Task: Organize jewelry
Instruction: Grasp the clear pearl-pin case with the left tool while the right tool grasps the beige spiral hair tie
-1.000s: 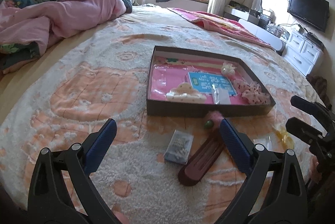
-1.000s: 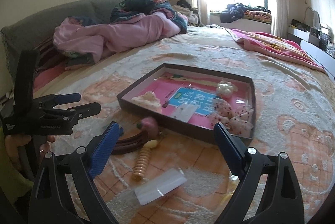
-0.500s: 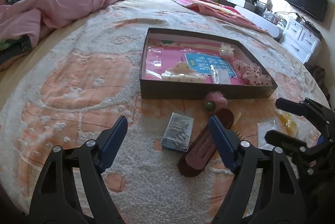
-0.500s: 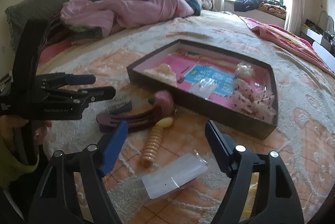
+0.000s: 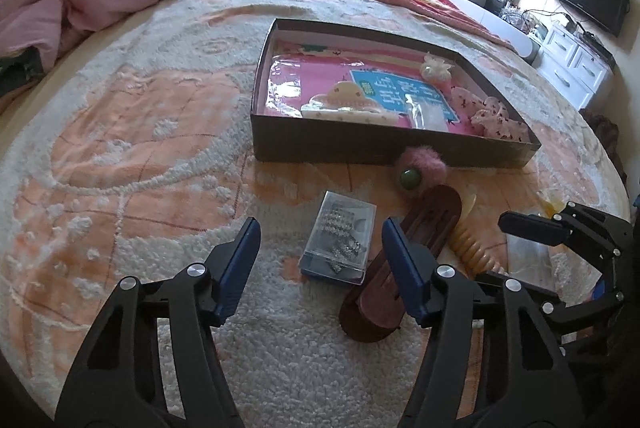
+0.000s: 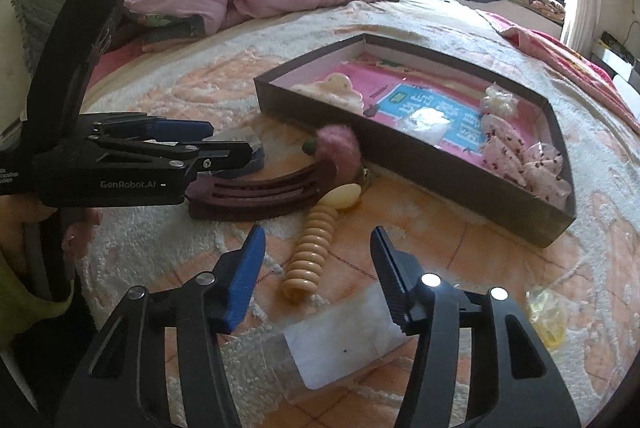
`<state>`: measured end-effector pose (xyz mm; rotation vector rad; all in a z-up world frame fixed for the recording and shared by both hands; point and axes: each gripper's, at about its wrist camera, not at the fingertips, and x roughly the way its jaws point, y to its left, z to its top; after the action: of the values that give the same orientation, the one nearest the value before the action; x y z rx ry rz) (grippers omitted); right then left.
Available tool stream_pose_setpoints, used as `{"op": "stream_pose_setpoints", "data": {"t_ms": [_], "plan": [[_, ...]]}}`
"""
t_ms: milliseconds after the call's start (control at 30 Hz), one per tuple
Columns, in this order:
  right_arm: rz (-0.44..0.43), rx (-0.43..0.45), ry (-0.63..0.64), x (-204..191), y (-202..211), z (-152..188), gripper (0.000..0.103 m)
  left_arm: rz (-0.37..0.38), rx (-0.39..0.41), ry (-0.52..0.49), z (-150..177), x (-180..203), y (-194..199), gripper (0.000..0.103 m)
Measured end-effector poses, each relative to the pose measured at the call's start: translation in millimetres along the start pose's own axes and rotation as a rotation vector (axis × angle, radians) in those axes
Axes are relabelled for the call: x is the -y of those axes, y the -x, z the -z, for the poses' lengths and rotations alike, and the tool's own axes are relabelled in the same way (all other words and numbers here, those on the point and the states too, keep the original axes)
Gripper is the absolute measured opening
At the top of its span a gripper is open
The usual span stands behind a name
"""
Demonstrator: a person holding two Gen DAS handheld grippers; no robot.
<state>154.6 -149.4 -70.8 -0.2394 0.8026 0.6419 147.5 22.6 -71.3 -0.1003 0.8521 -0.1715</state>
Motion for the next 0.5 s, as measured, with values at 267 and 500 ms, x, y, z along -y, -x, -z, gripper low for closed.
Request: {"op": "stream_pose_setpoints", "data": {"t_ms": [267, 500], "plan": [[-0.004, -0.021, 0.015, -5, -10, 2, 0.032, 0.008, -0.024, -0.007, 2, 4, -8, 0.046], [-0.002, -0.018, 0.016, -4, -11, 3, 0.017, 0.013, -0.033, -0.005, 1, 6, -11, 0.031]]}}
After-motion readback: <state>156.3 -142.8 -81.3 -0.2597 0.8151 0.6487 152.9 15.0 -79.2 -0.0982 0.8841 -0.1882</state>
